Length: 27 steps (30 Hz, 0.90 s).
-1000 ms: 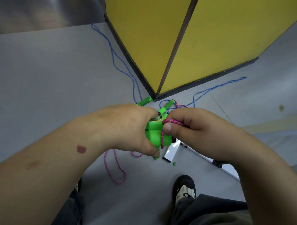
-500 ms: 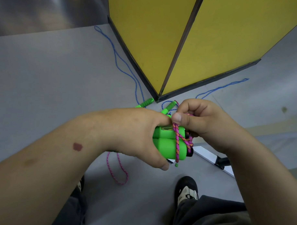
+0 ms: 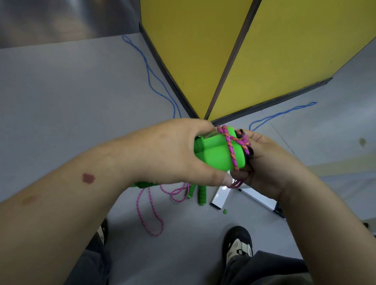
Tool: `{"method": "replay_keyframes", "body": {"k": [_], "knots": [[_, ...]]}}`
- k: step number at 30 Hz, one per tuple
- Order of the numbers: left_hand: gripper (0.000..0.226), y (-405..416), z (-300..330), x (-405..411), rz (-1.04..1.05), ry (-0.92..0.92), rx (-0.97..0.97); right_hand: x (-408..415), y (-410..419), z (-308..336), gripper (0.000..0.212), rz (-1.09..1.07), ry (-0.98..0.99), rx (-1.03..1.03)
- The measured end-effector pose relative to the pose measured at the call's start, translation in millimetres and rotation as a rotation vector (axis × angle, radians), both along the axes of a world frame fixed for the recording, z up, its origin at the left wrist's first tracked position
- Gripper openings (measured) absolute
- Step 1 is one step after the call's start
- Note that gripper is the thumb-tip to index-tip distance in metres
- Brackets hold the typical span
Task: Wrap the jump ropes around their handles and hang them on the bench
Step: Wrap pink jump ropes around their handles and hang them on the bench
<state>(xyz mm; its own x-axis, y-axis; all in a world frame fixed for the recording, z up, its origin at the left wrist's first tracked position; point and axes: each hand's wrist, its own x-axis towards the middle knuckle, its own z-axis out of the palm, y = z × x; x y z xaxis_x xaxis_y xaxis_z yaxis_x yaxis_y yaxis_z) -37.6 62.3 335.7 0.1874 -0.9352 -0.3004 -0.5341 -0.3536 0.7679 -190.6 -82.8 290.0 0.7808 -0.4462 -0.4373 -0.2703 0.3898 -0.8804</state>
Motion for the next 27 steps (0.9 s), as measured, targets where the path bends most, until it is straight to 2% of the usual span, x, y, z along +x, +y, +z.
{"method": "replay_keyframes", "body": {"k": [2,4,5,8,10,13,17,20,27], "knots": [[0.051,-1,-1,2,0.072,0.01,-0.007,1,1,-4,0.011,0.0,0.07,-0.043],[0.049,-3,-2,3,0.133,-0.029,-0.014,1,3,-7,0.037,0.038,0.143,-0.099],[0.049,-4,-4,5,0.163,-0.057,-0.017,2,5,-7,0.042,0.058,0.165,-0.136],[0.055,-7,-10,9,0.265,-0.131,-0.004,4,11,-4,0.046,0.127,0.227,-0.287],[0.056,-7,-12,10,0.303,-0.196,0.02,4,14,-3,0.042,0.187,0.273,-0.436],[0.062,-7,-16,12,0.294,-0.332,0.064,2,18,5,0.032,0.33,0.33,-0.625],[0.064,-10,-21,13,0.252,-0.481,0.134,-1,21,18,0.031,0.431,0.345,-0.76],[0.065,-11,-25,12,0.213,-0.522,0.165,-2,23,23,0.034,0.49,0.341,-0.886],[0.062,-14,-28,7,0.139,-0.541,0.184,-6,20,31,0.029,0.567,0.266,-0.904]]}}
